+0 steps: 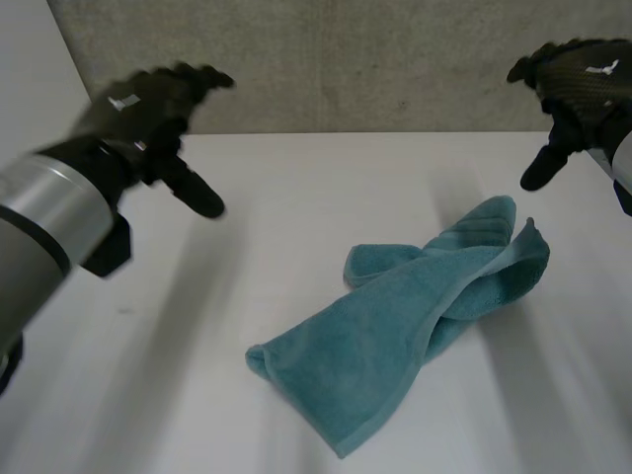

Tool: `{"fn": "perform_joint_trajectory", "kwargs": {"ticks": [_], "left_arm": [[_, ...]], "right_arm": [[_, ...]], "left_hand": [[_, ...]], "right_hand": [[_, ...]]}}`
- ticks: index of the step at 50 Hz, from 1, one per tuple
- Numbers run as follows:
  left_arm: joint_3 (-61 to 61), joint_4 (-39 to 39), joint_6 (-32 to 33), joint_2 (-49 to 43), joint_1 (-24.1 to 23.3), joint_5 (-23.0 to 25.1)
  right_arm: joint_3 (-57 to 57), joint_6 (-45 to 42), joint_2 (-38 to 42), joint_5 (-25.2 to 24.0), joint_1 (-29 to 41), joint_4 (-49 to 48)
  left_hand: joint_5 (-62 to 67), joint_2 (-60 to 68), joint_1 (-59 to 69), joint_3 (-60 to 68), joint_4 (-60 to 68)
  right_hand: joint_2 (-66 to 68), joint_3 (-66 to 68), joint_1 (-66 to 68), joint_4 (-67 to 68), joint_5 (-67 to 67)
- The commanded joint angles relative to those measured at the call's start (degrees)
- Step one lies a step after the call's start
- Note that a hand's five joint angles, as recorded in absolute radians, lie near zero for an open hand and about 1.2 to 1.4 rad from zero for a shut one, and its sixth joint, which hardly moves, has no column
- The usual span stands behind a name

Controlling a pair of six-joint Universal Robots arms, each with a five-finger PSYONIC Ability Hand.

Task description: Fold the laundry

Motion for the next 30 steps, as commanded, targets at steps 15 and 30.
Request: {"fn": "perform_joint_trajectory", "kwargs": {"ticks": [15, 30], "left_arm": [[14.08, 14.09, -3.67, -31.01, -27.36, -3.94], [23.24, 22.01, -2.62, -46.41, -30.27, -2.88]], "right_arm": [[10.32, -7.82, 2.37, -2.76, -16.03, -1.36], [17.44, -2.34, 9.57, -16.91, -26.51, -4.62]], "left_hand": [[1.2, 2.06, 2.59, 1.45, 2.08], [15.98, 16.84, 17.37, 16.23, 16.85]], "right_hand": [[-2.79, -2.35, -2.06, -3.42, -3.22], [-2.79, -2.35, -2.06, -3.42, -3.22]]}}
